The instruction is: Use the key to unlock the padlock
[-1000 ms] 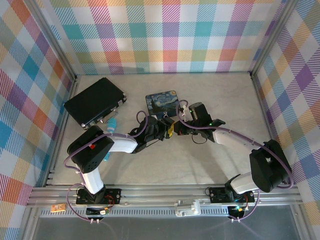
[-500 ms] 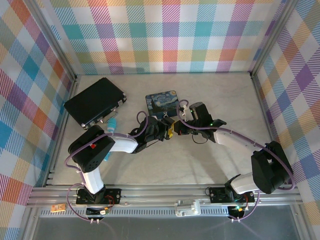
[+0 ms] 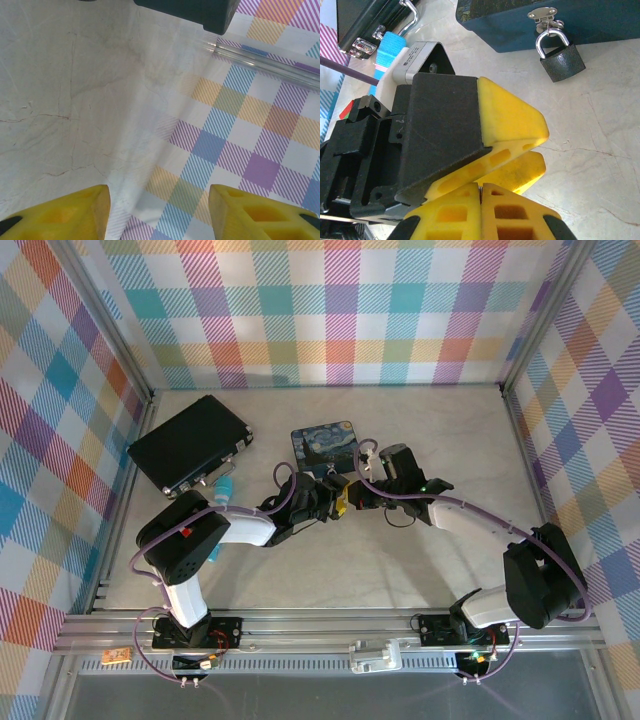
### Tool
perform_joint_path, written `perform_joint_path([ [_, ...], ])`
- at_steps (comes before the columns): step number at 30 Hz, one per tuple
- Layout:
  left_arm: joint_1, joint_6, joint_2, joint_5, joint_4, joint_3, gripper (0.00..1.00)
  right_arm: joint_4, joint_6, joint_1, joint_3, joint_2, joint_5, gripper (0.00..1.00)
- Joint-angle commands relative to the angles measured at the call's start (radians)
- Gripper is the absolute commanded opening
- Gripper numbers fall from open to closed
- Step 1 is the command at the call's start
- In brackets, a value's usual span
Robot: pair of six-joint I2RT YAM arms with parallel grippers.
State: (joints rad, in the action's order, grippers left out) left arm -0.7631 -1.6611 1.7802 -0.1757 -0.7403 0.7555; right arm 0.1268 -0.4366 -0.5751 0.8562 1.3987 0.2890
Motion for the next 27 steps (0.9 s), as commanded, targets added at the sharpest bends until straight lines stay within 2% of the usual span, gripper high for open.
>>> perform_joint_path([
  [1,-0.004,-0.014,0.018,-0.029,-0.033,0.013,0.54,-0.071,-0.021,-0.002,-0.015,-0.004,0.044,0.00],
  [14,-0.005,-0.014,0.009,-0.033,-0.014,0.014,0.58,-0.086,-0.023,-0.002,-0.033,-0.034,-0.008,0.00],
  [27,-0.005,-0.042,0.024,-0.031,-0.054,0.015,0.59,-0.125,-0.063,-0.003,-0.072,-0.004,0.024,0.00],
])
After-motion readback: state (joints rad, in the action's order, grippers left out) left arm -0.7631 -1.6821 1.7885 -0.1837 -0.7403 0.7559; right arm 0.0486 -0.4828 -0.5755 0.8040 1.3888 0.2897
